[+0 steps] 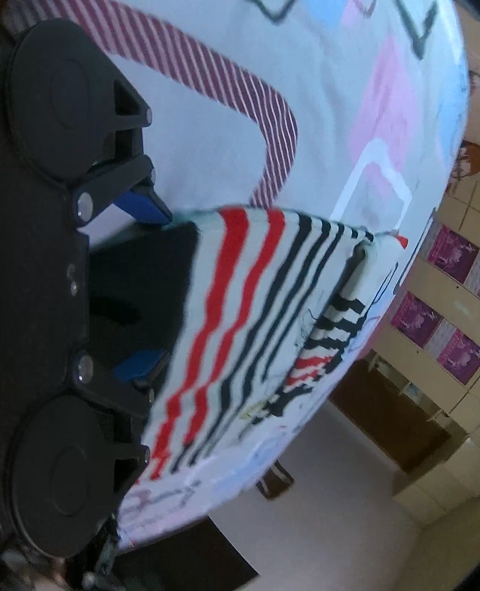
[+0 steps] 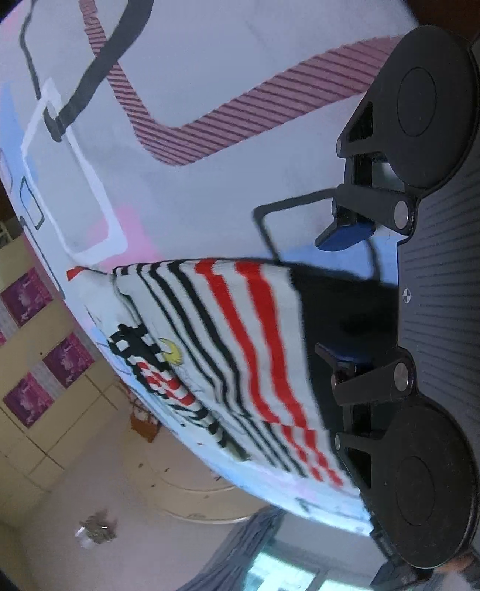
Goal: Fold small clothes
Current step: 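Grasp the striped sweater hem with both tools, then lift the hem with both tools, fold it over the black collar, release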
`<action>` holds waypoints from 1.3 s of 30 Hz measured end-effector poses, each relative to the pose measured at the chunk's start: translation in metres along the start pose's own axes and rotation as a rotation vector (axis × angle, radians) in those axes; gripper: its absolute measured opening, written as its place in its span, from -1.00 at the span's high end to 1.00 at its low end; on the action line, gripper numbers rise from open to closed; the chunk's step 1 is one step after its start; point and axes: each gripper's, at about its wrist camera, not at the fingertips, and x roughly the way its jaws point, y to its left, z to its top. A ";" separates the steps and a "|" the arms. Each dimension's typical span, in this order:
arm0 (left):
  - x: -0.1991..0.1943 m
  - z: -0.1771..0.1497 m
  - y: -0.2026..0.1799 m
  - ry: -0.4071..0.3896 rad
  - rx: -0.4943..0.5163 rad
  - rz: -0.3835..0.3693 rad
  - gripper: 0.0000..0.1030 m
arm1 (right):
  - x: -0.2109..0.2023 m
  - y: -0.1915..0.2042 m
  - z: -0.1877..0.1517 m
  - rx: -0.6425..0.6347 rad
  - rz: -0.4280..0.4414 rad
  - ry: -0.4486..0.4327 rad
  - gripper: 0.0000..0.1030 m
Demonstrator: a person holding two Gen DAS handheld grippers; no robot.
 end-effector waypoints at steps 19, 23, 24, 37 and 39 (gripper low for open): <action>0.021 -0.006 0.014 0.013 -0.182 -0.184 0.15 | 0.014 -0.004 -0.003 0.109 0.219 0.108 0.43; 0.014 -0.012 0.009 0.050 -0.128 -0.157 0.68 | 0.014 -0.002 -0.007 0.066 0.208 0.138 0.88; 0.014 -0.014 0.007 0.058 -0.104 -0.133 0.91 | 0.012 -0.001 -0.009 0.050 0.200 0.140 0.89; -0.010 0.038 -0.006 -0.197 -0.180 -0.187 0.92 | -0.006 0.040 0.049 -0.052 0.233 -0.083 0.90; -0.008 0.061 -0.012 -0.238 -0.183 -0.209 0.92 | -0.003 0.049 0.074 -0.054 0.240 -0.133 0.90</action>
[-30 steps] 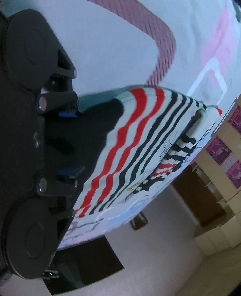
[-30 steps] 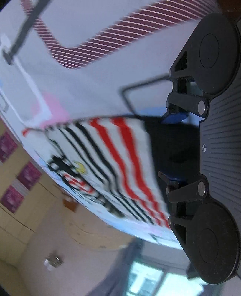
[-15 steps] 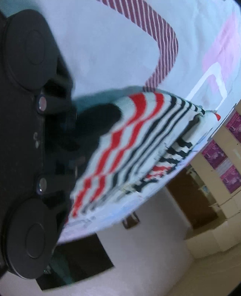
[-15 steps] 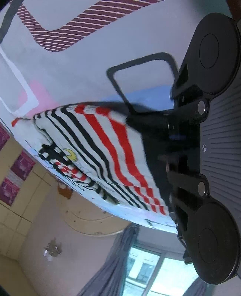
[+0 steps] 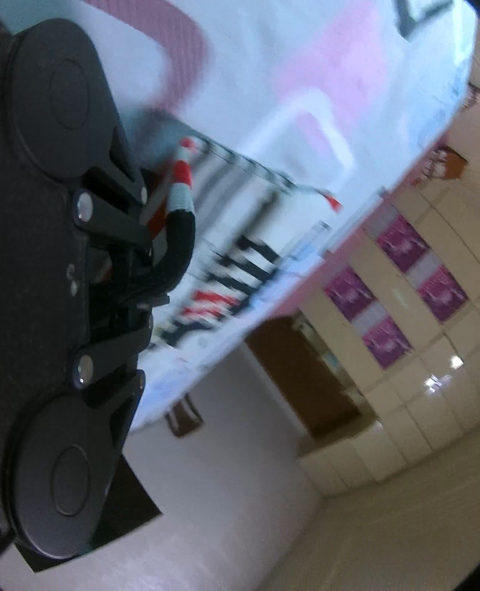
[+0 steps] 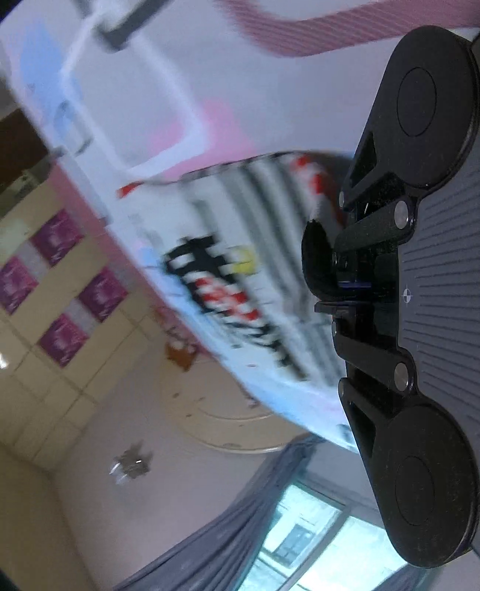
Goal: Fold small clothes
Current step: 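Lift the hem with both tools, fold it over the black collar, release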
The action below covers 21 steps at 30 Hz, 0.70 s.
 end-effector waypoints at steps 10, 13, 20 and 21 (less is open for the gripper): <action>0.078 0.096 -0.036 -0.045 0.040 -0.053 0.92 | 0.062 0.026 0.117 -0.013 0.013 -0.124 0.90; 0.117 0.116 -0.032 -0.005 0.054 -0.006 0.92 | 0.102 0.016 0.142 0.016 -0.032 -0.100 0.90; 0.209 0.141 0.006 0.144 0.005 0.115 0.92 | 0.192 -0.040 0.169 0.160 -0.143 -0.017 0.90; 0.221 0.143 0.013 0.163 -0.006 0.133 0.92 | 0.203 -0.050 0.171 0.186 -0.159 -0.005 0.90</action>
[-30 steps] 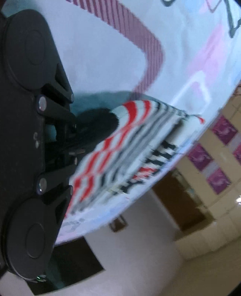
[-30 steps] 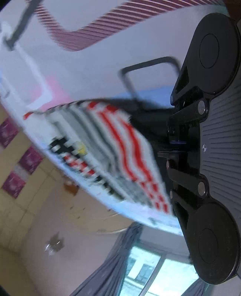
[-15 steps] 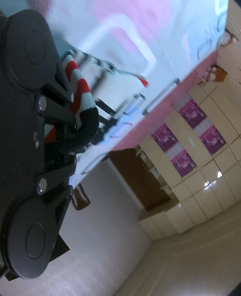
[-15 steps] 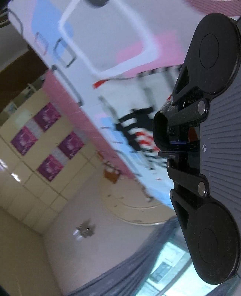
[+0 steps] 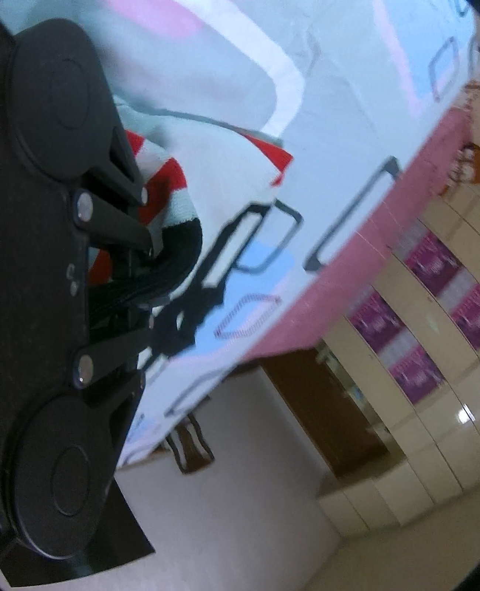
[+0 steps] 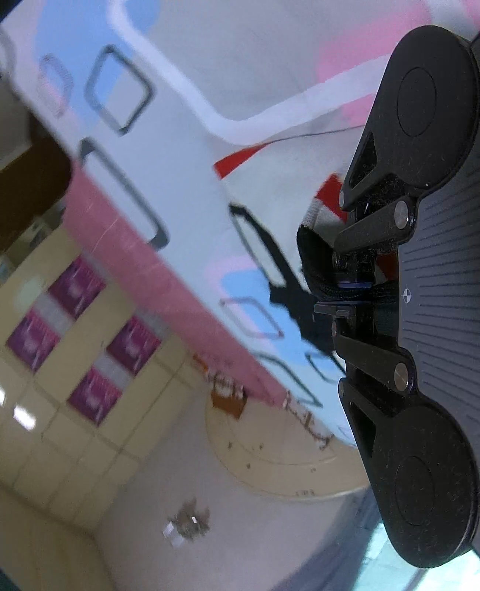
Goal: Fold small clothes
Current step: 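Lift the hem with both tools, fold it over the black collar, release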
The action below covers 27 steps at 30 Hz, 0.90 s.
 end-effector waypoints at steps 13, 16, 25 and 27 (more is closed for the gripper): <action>0.061 0.030 0.043 0.076 -0.085 -0.095 0.49 | 0.067 -0.040 0.027 0.115 -0.019 0.036 0.89; 0.054 0.033 0.045 0.011 -0.113 -0.154 -0.42 | 0.062 -0.036 0.031 0.097 -0.051 -0.016 0.43; 0.052 0.043 0.015 0.076 0.218 0.010 -0.08 | 0.048 -0.018 0.030 -0.167 -0.121 -0.035 -0.16; 0.056 0.041 0.002 0.100 0.341 0.079 0.05 | 0.056 -0.011 0.024 -0.275 -0.197 -0.014 -0.15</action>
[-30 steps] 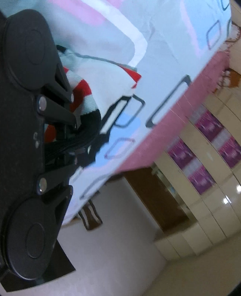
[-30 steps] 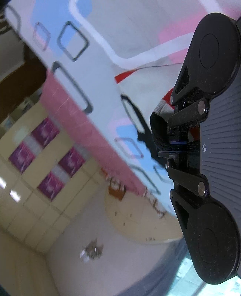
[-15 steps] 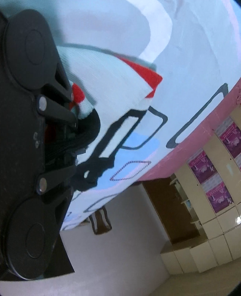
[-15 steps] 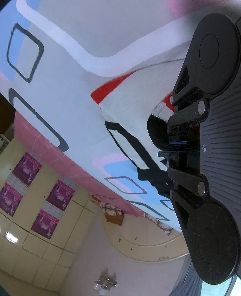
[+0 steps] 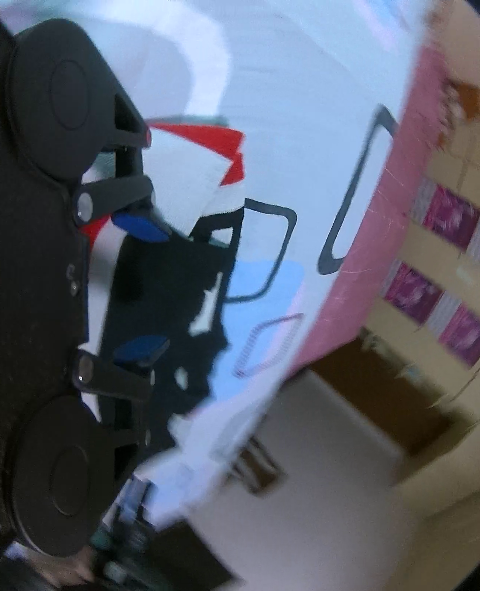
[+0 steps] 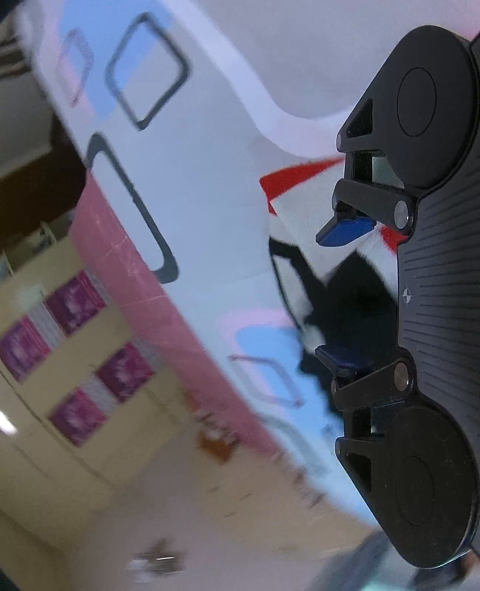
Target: Fold small clothes
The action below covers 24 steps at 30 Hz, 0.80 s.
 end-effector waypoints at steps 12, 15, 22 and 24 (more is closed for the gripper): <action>-0.004 -0.021 -0.023 -0.096 0.287 0.330 0.99 | 0.032 0.054 -0.037 -0.469 -0.235 0.030 0.95; -0.001 -0.014 -0.003 -0.073 0.192 0.352 0.99 | 0.036 0.047 -0.040 -0.454 -0.278 0.019 0.95; -0.019 -0.002 0.002 -0.109 0.132 0.190 -0.26 | 0.019 0.054 -0.040 -0.437 -0.285 -0.063 -0.25; -0.014 0.001 -0.009 -0.103 0.173 0.175 -0.28 | 0.020 0.054 -0.034 -0.430 -0.254 -0.061 -0.26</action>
